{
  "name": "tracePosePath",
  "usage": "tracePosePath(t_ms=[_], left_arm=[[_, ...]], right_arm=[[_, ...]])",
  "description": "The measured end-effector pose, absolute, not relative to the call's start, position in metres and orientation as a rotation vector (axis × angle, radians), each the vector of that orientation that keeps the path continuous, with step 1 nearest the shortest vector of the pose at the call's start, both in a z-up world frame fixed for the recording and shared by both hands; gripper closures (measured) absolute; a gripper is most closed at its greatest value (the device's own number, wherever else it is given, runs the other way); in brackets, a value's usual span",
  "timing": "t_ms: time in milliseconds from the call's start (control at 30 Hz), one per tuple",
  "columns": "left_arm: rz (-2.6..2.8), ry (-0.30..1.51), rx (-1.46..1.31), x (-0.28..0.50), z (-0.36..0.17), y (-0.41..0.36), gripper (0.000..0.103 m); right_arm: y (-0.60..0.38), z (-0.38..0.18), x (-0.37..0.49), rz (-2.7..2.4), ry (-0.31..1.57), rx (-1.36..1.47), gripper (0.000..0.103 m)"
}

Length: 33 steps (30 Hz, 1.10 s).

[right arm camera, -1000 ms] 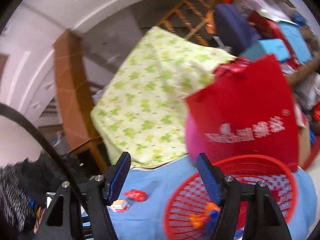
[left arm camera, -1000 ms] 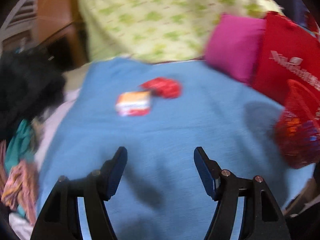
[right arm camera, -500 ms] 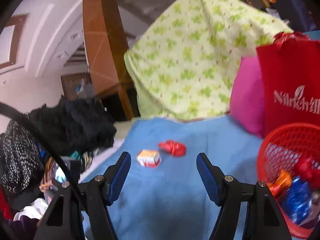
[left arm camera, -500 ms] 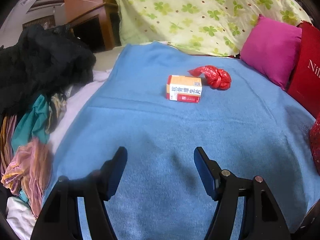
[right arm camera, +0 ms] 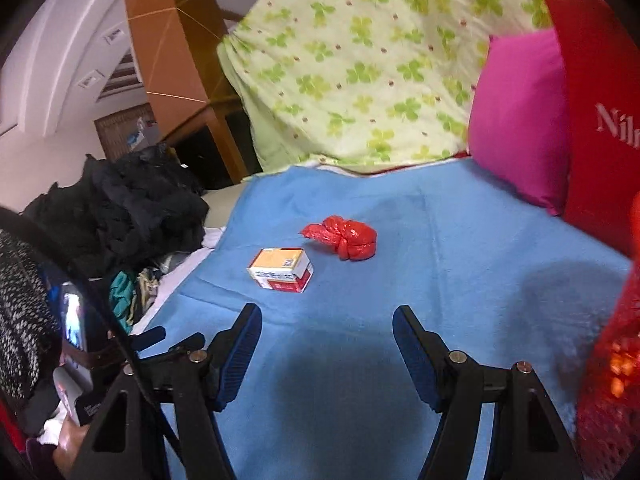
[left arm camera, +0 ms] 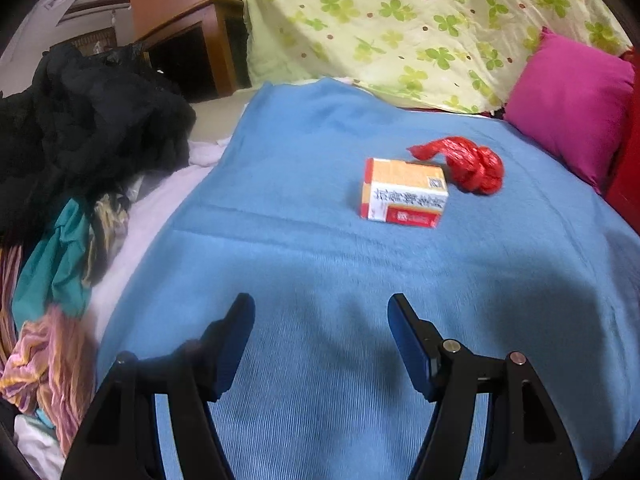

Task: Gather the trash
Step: 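Move both tools back over the blanket toward the remaining trash, then grasp the red plastic bag with the right tool while the left reaches the white-orange box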

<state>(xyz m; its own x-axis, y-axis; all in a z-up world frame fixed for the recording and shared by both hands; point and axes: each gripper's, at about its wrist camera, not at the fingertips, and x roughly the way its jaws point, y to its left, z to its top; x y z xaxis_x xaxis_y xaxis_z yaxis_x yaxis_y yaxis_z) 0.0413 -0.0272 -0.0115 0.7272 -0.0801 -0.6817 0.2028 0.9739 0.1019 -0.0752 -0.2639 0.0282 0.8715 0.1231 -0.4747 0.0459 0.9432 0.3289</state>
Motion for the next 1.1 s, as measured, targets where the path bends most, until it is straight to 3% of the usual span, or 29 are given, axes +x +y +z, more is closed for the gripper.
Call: tracePosePath(t_ms=[800, 1100], left_arm=[[-0.073, 0.786, -0.042, 0.124, -0.024, -0.011, 0.033], [-0.144, 0.805, -0.074, 0.122, -0.016, -0.019, 0.033]], right_arm=[[-0.257, -0.02, 0.172, -0.038, 0.666, 0.165, 0.031], [-0.295, -0.036, 0.168, -0.001, 0.701, 0.376, 0.053]])
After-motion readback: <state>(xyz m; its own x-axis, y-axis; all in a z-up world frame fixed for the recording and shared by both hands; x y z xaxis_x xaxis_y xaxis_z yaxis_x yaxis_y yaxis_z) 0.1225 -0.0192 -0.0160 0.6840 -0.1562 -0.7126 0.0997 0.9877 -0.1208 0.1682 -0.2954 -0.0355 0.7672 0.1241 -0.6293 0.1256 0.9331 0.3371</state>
